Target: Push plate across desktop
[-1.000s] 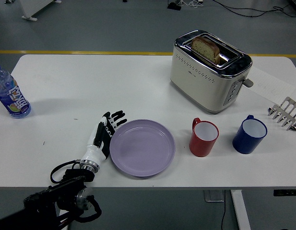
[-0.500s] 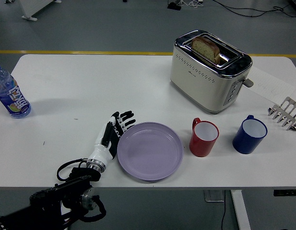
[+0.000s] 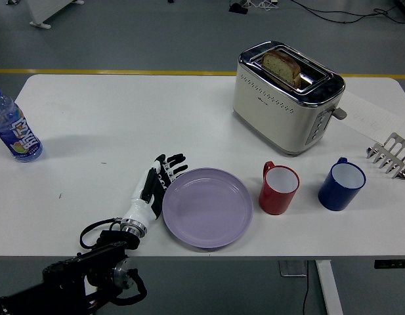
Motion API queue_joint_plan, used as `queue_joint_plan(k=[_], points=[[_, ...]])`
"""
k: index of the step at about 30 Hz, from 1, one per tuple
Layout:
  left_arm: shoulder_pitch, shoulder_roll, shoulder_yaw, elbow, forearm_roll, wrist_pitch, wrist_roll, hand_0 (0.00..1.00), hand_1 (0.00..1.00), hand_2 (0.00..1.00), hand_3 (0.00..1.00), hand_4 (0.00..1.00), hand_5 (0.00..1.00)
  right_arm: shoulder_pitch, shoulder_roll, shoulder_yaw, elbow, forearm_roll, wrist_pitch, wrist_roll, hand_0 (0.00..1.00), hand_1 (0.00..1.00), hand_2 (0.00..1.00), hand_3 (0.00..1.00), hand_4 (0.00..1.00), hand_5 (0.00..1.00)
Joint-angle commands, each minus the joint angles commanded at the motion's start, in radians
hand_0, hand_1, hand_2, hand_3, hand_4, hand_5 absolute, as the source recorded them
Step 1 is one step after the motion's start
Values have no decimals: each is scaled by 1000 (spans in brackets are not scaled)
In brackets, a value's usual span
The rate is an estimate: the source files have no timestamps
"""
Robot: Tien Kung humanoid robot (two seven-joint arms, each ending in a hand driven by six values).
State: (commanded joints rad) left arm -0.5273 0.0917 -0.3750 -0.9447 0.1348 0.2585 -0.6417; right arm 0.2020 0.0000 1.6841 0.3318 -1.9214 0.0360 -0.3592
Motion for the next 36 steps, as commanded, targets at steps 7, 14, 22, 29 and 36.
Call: queue_joint_plan(k=[7,14,22,29,36], points=[[30,-5,-65,5,27,18,-2,716,754,786,685,409,998,-5,0,-2,1,2,0,-2,571,534,611,598,103,558],[77,-2,-210,1,80,29,3,713,751,784,683,410,998,-9,0,-2,1,3,0,-3,571,534,611,597,100,556],[129,29,-392,-27,194,34,51,680,712,749,670,425,998,-9,0,-5,0,8,-2,-1,571,533,611,597,101,557],[187,81,-628,-51,360,-46,165,682,705,735,680,416,998,-1,0,-12,-2,24,-9,3,571,534,611,597,102,555],[272,155,-780,-120,428,-119,241,655,672,673,645,415,998,2,0,-14,-3,32,-14,5,571,533,611,597,103,558]])
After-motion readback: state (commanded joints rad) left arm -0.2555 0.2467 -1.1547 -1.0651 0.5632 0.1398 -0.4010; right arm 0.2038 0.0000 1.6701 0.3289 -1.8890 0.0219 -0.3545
